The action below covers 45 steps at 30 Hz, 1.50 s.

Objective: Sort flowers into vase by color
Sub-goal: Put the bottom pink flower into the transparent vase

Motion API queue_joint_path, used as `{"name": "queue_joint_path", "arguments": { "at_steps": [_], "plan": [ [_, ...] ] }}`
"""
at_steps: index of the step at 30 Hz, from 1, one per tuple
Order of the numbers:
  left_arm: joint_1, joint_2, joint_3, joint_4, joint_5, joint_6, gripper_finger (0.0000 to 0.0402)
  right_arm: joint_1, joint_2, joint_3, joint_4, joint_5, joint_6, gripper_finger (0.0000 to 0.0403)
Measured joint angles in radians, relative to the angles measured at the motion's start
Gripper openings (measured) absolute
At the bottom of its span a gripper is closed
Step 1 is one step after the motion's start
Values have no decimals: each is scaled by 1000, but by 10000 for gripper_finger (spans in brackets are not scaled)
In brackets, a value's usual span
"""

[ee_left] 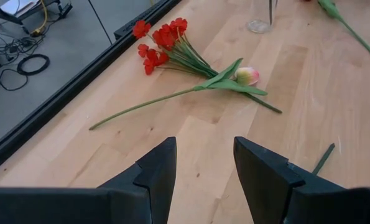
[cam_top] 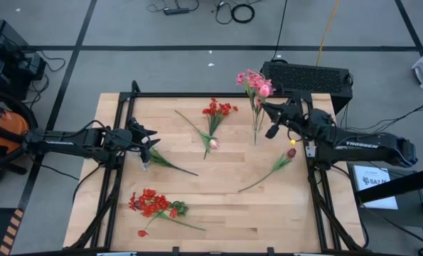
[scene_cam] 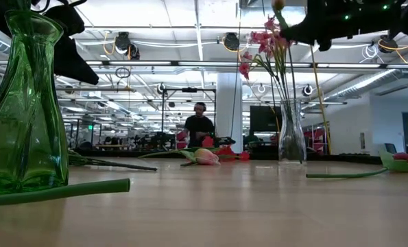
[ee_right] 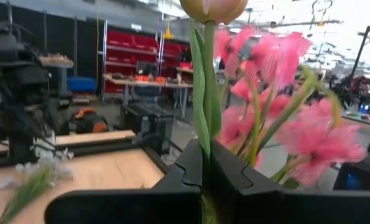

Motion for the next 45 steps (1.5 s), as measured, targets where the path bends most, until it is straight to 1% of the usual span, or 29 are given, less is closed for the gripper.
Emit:
{"name": "queue_joint_path", "arguments": {
  "at_steps": [4, 11, 16, 21, 33, 38, 45],
  "plan": [
    [0, 0, 0, 0, 0, 0, 168, 0, 28, 0, -12, 0, 10, 0],
    [0, 0, 0, 0, 0, 0, 168, 0, 31, -2, -132, 0, 88, 0],
    [0, 0, 0, 0, 1, 1, 168, 0, 29, -43, -100, 0, 93, 0],
    [0, 0, 0, 0, 1, 3, 168, 0, 28, -62, -101, 0, 149, 3],
    [0, 0, 0, 0, 1, 2, 168, 0, 17, -62, -113, 4, 116, 53],
    [0, 0, 0, 0, 9, -21, 168, 0, -14, -62, -147, 4, 116, 76],
    [0, 0, 0, 0, 8, -49, 168, 1, -88, -62, -232, 5, 119, 96]
  ]
}}
